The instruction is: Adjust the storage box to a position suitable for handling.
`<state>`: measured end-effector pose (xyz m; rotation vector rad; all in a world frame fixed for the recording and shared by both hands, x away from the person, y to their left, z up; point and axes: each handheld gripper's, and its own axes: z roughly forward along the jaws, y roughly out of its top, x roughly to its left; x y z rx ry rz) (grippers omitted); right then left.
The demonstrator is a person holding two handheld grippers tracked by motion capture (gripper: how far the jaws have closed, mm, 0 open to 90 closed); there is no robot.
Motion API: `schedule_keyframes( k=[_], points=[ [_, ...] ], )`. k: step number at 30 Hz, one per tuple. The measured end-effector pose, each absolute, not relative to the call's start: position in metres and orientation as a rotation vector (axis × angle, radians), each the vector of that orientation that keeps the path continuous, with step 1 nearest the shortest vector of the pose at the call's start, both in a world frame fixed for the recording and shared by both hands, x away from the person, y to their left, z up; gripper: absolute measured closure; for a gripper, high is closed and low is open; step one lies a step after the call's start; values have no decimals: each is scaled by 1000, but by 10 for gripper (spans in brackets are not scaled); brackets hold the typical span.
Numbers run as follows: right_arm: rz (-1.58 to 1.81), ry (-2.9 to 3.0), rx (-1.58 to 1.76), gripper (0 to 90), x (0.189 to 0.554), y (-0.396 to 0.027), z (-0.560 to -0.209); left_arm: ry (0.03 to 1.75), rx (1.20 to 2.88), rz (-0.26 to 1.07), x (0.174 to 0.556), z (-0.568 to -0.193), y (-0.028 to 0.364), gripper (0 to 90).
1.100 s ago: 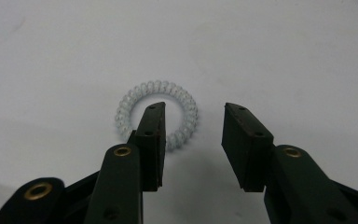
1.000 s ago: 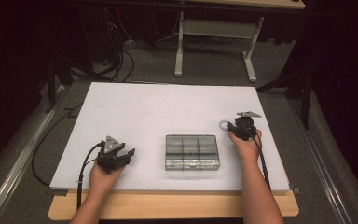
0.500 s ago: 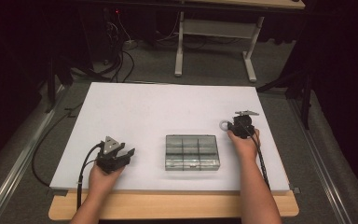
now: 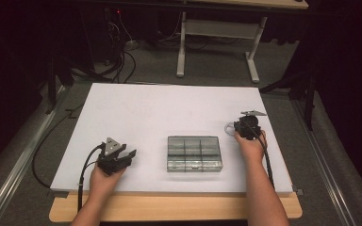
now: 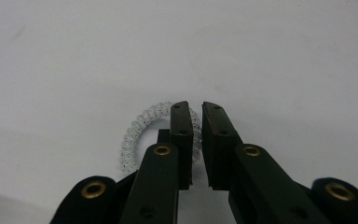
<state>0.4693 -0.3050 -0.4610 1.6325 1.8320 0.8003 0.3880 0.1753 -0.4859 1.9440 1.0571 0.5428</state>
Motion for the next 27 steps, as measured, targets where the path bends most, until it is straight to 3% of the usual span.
schedule_keyframes(
  k=[10, 27],
  points=[
    [825, 1818, 1575, 843, 437, -306, -442, 1056, 1949, 545, 388, -486, 175, 504],
    [899, 1769, 1618, 843, 355, -334, -444, 1059, 1952, 547, 388, -486, 174, 507]
  ],
)
